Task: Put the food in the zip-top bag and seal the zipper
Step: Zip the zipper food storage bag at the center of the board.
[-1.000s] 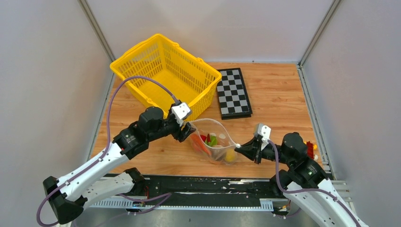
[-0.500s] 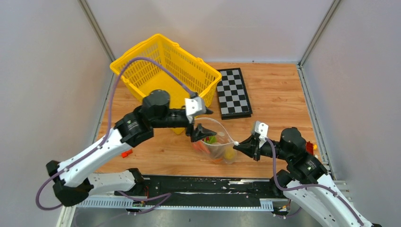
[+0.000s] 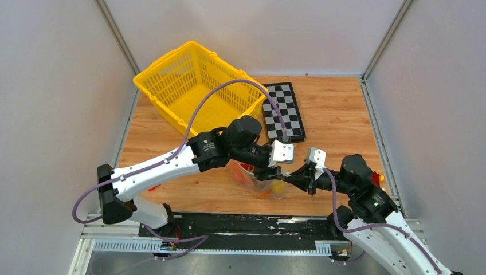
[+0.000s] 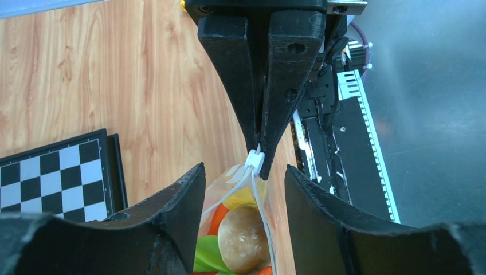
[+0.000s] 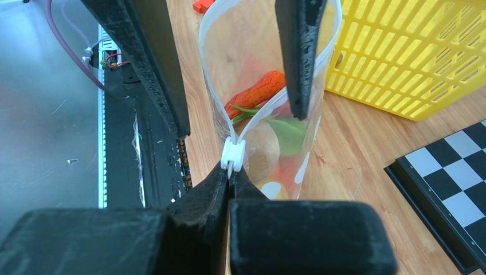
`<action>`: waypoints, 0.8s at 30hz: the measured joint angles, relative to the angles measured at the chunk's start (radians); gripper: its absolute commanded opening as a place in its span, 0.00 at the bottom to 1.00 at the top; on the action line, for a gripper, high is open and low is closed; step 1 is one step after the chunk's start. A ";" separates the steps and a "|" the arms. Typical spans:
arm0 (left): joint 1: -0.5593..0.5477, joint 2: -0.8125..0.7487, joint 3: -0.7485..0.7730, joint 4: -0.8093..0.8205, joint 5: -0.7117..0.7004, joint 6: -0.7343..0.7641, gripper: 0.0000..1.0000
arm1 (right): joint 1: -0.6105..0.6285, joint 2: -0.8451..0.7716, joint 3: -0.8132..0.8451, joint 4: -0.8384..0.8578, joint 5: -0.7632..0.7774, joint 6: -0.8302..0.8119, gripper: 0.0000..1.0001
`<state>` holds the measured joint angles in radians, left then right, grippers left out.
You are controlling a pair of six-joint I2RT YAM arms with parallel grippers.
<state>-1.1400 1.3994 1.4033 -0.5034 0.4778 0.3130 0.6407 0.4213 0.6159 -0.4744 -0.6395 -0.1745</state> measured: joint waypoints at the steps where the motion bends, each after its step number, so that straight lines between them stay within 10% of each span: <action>1: -0.002 0.002 0.002 0.001 0.000 0.001 0.57 | 0.000 0.000 0.000 0.000 0.000 0.000 0.00; 24: -0.018 0.062 0.012 -0.002 0.063 0.034 0.29 | 0.000 -0.017 0.000 -0.002 0.001 -0.003 0.00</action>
<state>-1.1584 1.4612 1.4155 -0.5053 0.5404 0.3473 0.6407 0.4046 0.6159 -0.4763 -0.6384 -0.1780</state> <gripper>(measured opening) 0.323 0.011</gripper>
